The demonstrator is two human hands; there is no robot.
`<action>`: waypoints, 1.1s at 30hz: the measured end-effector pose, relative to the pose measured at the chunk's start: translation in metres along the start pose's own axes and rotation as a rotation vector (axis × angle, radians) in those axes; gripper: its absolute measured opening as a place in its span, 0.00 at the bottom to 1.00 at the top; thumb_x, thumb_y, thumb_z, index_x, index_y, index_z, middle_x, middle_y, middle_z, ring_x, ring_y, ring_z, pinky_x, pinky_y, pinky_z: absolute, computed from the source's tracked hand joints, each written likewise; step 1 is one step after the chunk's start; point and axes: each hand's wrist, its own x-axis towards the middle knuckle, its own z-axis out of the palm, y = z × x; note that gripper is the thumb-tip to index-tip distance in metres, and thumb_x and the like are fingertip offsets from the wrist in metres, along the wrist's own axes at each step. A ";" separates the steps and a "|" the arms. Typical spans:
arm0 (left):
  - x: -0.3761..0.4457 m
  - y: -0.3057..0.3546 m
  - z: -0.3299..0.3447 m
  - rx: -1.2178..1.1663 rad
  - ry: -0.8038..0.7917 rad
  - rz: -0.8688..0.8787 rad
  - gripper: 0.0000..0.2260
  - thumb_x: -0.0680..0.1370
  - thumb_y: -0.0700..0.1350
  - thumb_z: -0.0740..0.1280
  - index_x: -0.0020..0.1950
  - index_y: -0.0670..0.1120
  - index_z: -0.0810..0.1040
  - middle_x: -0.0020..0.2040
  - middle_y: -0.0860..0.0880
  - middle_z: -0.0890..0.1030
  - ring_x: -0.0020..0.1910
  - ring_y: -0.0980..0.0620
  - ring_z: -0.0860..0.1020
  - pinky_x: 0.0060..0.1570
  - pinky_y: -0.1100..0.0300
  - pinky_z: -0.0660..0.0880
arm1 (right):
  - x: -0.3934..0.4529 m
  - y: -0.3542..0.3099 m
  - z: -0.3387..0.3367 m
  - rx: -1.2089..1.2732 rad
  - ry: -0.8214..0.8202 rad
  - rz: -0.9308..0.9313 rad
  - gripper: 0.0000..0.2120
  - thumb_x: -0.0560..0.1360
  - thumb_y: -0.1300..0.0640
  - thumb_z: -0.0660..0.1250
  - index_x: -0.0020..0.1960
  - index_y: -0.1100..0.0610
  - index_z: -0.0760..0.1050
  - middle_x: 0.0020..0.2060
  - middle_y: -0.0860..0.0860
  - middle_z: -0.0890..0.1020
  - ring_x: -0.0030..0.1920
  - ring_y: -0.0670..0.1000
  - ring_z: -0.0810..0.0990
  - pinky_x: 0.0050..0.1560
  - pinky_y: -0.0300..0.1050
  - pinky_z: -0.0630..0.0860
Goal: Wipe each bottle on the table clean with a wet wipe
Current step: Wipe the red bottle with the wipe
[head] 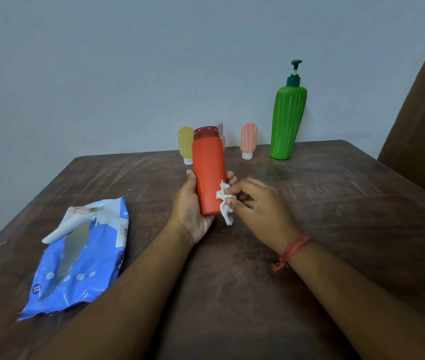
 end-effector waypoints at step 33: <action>-0.005 -0.002 0.007 0.020 -0.036 -0.071 0.27 0.83 0.59 0.57 0.69 0.38 0.73 0.54 0.38 0.80 0.52 0.41 0.81 0.59 0.44 0.76 | 0.006 0.004 0.004 -0.182 0.080 -0.084 0.06 0.75 0.65 0.72 0.50 0.58 0.84 0.45 0.48 0.80 0.45 0.42 0.80 0.47 0.38 0.78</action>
